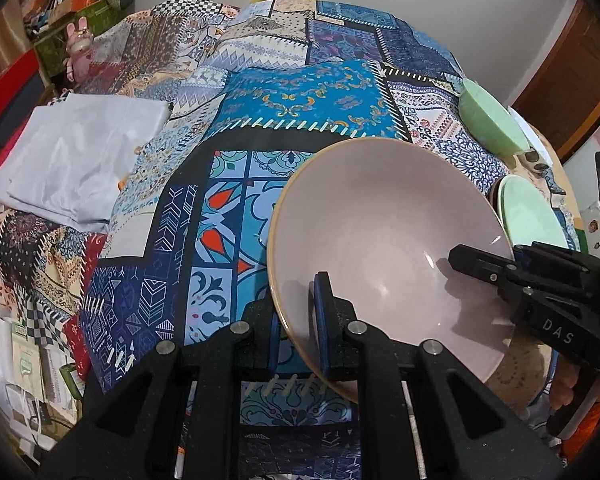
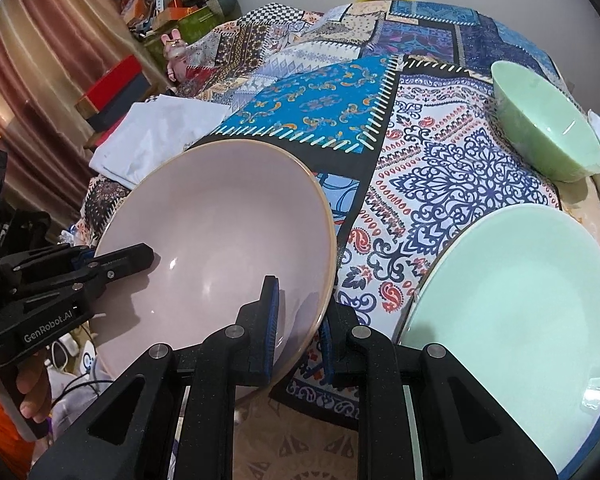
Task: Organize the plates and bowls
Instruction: 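Lift the pink bowl with both grippers and carry it beside the plate stack, then lower the pink bowl onto the quilt and open both grippers, then move both grippers to the light green bowl and grasp its rim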
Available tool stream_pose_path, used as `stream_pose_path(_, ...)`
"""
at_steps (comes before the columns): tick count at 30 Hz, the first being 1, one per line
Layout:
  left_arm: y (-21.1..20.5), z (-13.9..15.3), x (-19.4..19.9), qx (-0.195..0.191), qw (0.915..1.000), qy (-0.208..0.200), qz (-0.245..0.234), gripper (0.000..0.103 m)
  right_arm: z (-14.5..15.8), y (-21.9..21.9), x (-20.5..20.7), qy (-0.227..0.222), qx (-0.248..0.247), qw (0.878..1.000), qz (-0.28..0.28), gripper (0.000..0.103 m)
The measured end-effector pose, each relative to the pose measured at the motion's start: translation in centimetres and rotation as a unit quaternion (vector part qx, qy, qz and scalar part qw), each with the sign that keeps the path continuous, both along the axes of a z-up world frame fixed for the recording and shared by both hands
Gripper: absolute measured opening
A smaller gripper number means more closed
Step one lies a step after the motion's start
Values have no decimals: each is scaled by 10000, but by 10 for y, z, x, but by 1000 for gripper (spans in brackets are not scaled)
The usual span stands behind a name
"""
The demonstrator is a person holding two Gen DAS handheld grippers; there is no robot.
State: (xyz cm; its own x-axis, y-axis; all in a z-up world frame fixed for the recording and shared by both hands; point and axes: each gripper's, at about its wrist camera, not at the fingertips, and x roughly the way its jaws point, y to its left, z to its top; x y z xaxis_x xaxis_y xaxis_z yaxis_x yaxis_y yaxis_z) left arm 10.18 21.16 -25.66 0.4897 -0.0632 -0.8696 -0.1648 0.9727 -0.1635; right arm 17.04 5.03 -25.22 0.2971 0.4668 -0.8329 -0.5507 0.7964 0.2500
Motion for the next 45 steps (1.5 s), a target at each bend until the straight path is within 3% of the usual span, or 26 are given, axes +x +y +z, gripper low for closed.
stream_pose_path(5,-3,-1,-1,16,10000,48,1,15,6,-3,-3,-36,-44,10000,47,20)
stream_pose_path(10,-4,9,-6,95,9999,-16,34,44,23,-14,-5,-242,83,9997,18,36)
stream_pose_path(14,-8,30,-13,317,9992,-244,-19,53,40,-26,-10,-494,181,9986,-37,52)
stream_pose_path(19,-18,61,-15,371,9980,-506,-63,69,63,-47,-11,-776,265,9964,-202,58)
stream_pose_path(25,-39,91,-7,478,9953,-818,-212,76,86,-84,-4,-1124,331,9912,-615,71)
stream_pose_path(29,-57,108,4,597,9924,-1017,-353,82,92,-113,6,-1349,201,9857,-991,71)
stream_pose_path(35,-88,126,38,655,9892,-1186,-564,88,93,-156,27,-1333,190,9794,-1505,71)
stream_pose_path(45,-135,124,104,698,9876,-1123,-846,90,89,-207,72,-1277,202,9704,-2041,71)
